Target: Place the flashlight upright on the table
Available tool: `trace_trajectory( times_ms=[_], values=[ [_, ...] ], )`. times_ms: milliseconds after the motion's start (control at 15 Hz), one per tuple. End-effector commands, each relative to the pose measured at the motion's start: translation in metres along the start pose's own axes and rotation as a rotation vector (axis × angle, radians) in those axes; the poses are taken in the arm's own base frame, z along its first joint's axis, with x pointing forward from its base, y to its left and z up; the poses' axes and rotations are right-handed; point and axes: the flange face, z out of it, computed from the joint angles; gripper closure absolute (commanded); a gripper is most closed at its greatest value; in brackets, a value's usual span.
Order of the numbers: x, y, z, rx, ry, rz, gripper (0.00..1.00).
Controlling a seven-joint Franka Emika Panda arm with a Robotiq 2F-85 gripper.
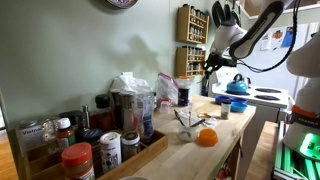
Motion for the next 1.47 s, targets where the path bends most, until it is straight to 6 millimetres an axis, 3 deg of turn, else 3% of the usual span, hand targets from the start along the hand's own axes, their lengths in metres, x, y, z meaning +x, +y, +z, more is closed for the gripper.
trace_trajectory(
  times_ms=[0,67,133,333,400,800,1067,1400],
  values=[
    [-0.019,-0.001,-0.004,-0.081,0.101,-0.067,0.87],
    [-0.022,-0.002,0.000,-0.088,0.093,-0.065,0.87],
    [-0.014,-0.004,-0.002,-0.055,0.073,-0.055,0.62],
    [-0.020,-0.006,0.000,-0.068,0.078,-0.067,0.62],
    [-0.020,-0.005,0.000,-0.069,0.079,-0.066,0.87],
    [-0.044,-0.031,-0.004,-0.024,0.137,-0.120,0.87],
    [-0.050,-0.034,-0.002,-0.023,0.189,-0.116,0.87],
    [-0.067,-0.031,0.026,-0.057,0.199,-0.107,0.87]
  ],
)
